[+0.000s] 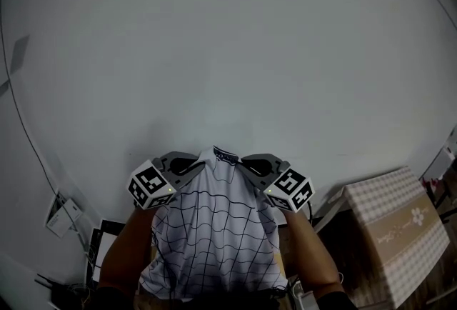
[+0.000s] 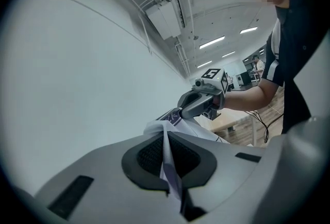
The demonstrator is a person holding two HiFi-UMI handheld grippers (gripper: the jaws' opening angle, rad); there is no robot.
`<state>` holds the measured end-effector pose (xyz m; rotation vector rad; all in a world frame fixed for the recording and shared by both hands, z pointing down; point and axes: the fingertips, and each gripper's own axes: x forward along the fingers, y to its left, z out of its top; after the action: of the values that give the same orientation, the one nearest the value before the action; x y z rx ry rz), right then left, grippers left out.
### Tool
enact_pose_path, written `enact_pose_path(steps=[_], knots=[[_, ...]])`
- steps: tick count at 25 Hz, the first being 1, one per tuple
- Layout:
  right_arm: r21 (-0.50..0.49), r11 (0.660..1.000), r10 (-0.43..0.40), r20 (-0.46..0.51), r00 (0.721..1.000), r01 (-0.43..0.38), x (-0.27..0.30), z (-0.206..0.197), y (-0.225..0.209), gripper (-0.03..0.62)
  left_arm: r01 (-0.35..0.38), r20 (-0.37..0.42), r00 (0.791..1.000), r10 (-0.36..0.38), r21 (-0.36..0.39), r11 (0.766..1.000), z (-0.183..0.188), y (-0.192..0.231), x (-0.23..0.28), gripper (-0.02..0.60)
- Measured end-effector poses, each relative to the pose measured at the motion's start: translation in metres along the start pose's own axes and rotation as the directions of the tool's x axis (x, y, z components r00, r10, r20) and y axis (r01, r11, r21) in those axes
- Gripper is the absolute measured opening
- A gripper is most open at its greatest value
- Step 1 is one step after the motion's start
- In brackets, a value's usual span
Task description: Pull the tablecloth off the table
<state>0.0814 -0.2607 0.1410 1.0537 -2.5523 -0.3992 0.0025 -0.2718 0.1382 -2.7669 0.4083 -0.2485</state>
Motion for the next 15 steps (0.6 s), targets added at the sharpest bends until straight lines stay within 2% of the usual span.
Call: enact_pose_path(steps=[8, 15], knots=[[-0.051, 0.998, -0.032, 0.022, 0.999, 0.033, 0.008, 0.051, -0.048, 0.023, -0.002, 0.060, 0.998, 0.002, -0.005, 1.000, 0.049, 0.052, 0.009, 0.012], [-0.105, 0.992, -0.050, 0.116, 0.992, 0.063, -0.023, 0.113, -0.034, 0.023, -0.020, 0.117, 0.993, 0.009, 0.096, 0.995, 0.113, 0.032, -0.022, 0.012]])
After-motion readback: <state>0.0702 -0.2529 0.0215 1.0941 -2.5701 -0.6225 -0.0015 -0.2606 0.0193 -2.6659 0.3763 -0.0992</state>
